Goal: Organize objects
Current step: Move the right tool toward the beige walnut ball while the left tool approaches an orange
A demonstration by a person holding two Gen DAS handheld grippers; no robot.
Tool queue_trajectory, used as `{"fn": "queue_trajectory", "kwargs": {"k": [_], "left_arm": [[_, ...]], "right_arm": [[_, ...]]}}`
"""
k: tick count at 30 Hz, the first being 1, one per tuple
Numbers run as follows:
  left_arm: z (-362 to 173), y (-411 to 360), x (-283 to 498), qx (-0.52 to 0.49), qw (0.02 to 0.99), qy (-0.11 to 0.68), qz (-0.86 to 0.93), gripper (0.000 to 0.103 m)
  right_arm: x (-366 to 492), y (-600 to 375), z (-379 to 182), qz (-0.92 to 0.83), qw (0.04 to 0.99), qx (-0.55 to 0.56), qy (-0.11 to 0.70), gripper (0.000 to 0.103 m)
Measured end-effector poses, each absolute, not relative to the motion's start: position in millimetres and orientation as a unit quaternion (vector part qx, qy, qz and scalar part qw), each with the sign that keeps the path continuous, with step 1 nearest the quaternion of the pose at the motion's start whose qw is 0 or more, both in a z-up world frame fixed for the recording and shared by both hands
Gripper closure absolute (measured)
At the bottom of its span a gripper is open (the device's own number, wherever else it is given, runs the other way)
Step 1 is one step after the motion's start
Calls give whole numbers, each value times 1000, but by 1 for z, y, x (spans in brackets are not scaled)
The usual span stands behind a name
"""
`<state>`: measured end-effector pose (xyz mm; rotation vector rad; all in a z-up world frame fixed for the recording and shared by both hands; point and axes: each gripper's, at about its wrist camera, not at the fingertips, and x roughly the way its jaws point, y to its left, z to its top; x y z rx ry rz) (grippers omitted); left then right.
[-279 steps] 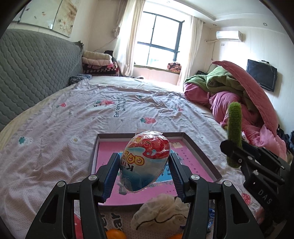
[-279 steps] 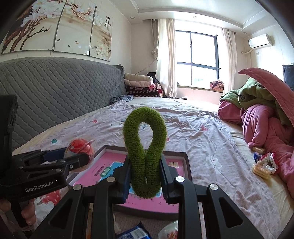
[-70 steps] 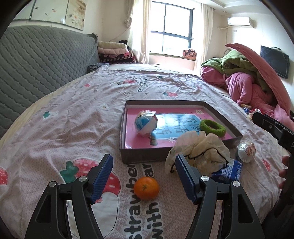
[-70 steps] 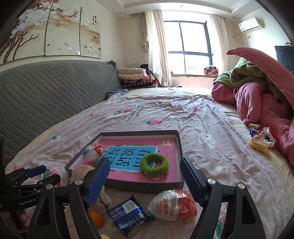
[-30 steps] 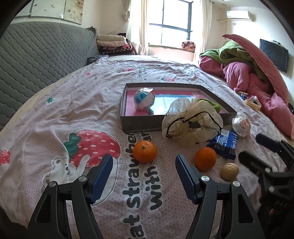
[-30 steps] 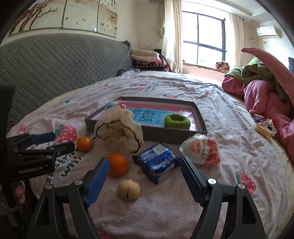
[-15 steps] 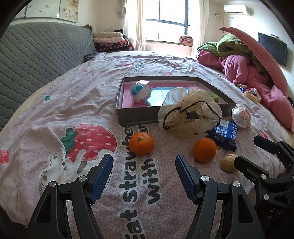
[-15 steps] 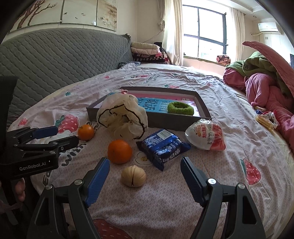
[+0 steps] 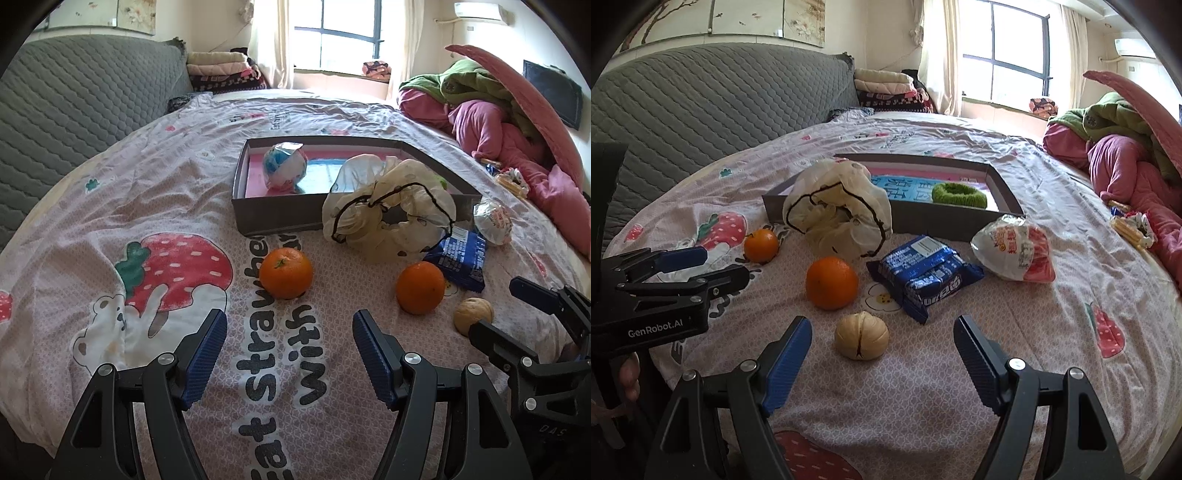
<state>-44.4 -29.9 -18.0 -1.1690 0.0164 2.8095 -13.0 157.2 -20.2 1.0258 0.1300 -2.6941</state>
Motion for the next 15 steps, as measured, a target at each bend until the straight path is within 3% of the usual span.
{"fn": "queue_trajectory", "kwargs": {"k": [7, 15], "left_arm": [[-22, -33, -55, -388, 43, -1, 921, 31], [-27, -39, -69, -392, 28, -7, 920, 31]], "right_arm": [[-17, 158, -25, -921, 129, 365, 35, 25], [-23, 160, -31, -917, 127, 377, 27, 34]]}}
